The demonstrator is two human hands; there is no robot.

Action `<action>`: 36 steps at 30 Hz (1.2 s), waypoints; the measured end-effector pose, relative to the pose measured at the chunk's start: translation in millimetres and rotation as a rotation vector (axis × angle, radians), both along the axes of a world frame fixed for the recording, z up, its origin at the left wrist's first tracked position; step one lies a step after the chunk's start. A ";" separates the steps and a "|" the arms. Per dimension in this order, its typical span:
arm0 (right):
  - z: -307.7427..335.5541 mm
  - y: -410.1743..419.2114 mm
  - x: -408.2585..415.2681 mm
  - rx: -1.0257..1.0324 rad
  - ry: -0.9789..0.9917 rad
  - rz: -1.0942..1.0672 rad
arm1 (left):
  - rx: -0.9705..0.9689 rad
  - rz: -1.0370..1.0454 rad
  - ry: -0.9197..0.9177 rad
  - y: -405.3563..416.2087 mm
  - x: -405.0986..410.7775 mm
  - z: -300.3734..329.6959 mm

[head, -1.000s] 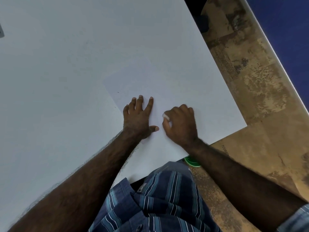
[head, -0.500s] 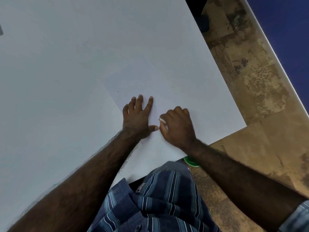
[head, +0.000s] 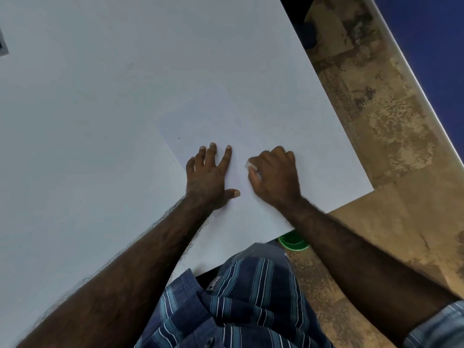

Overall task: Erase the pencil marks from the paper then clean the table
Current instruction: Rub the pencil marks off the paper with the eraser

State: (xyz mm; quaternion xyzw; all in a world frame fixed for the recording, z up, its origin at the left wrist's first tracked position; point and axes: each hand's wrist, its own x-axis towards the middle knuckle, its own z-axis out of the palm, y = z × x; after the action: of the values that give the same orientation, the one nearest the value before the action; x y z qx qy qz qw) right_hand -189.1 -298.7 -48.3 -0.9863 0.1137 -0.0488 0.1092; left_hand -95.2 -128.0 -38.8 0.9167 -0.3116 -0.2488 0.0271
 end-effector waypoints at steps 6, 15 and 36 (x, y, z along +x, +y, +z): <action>2.8 13.8 2.1 0.070 -0.034 -0.061 | 0.000 -0.004 0.008 0.7 0.0 -1.3; 0.3 -16.7 15.9 -0.019 -0.036 -0.172 | -0.012 0.004 0.018 1.2 0.2 -1.0; 12.3 32.5 -2.2 0.038 0.038 0.170 | 0.006 -0.008 0.018 0.5 0.1 0.7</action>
State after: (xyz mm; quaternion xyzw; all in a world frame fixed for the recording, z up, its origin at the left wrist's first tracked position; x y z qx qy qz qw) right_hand -191.3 -266.2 -36.0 -0.9909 0.0324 -0.0183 0.1293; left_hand -95.1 -127.5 -38.1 0.9133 -0.3141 -0.2580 0.0261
